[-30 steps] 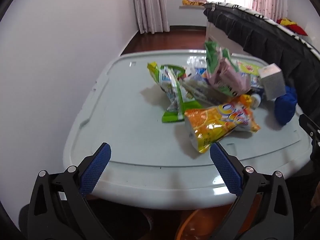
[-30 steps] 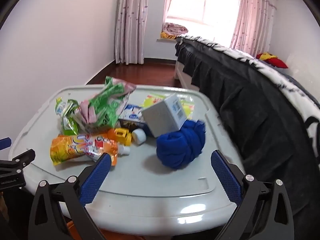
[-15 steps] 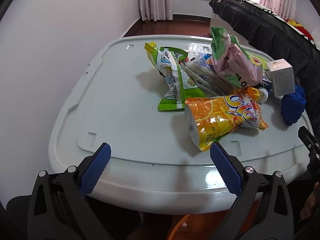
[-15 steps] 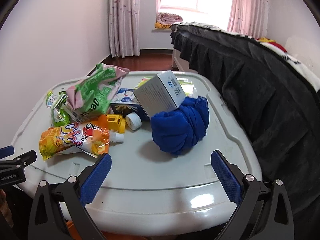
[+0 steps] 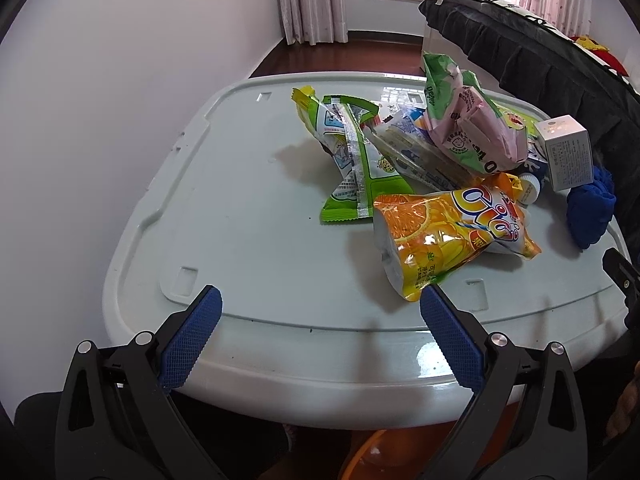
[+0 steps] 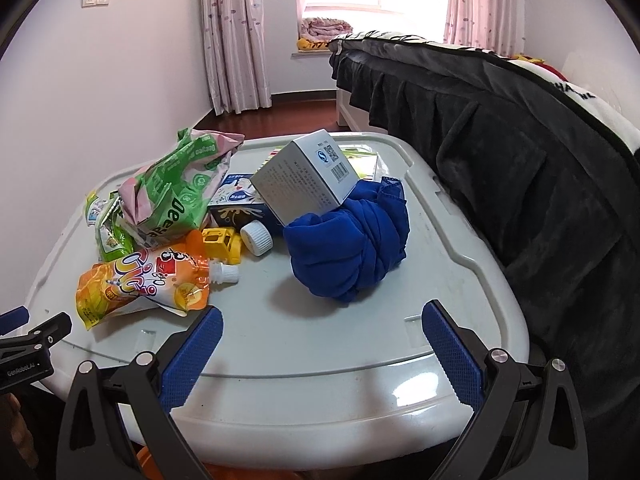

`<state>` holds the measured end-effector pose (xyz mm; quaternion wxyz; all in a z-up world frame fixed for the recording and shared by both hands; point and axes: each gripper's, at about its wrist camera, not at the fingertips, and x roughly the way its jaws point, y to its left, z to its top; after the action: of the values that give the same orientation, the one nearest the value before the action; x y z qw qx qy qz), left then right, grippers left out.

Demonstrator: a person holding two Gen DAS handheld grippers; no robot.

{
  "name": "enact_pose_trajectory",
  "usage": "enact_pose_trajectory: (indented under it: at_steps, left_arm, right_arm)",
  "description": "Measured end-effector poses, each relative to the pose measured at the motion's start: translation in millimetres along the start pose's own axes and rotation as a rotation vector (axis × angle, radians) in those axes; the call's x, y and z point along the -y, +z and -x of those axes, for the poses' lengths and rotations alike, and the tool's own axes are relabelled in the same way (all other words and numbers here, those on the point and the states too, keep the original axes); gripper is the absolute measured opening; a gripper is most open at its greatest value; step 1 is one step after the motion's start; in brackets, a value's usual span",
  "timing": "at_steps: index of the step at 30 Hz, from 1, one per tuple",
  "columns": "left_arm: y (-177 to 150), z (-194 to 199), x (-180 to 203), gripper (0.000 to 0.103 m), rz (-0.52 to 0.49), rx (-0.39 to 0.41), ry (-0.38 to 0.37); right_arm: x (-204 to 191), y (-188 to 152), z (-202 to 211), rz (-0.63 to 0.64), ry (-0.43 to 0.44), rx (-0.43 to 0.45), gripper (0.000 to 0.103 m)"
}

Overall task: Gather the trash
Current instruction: 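Move both tools toward the pile of trash on the white lid, then grasp the orange juice pouch with left tool while right tool grasps blue cloth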

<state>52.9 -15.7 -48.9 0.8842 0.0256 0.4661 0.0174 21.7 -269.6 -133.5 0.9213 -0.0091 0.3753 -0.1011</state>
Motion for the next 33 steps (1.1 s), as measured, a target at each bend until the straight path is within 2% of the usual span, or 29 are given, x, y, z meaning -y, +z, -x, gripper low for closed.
enact_pose_trajectory:
  at_steps: [27, 33]
  left_arm:
    - [-1, -2, 0, 0.097, 0.008, -0.007, 0.001]
    - [-2, 0, -2, 0.097, 0.009, 0.004, 0.02]
  right_arm:
    - [4, 1, -6, -0.018, -0.01, -0.021, 0.098]
    - [7, 11, -13, -0.019, -0.02, -0.029, 0.098]
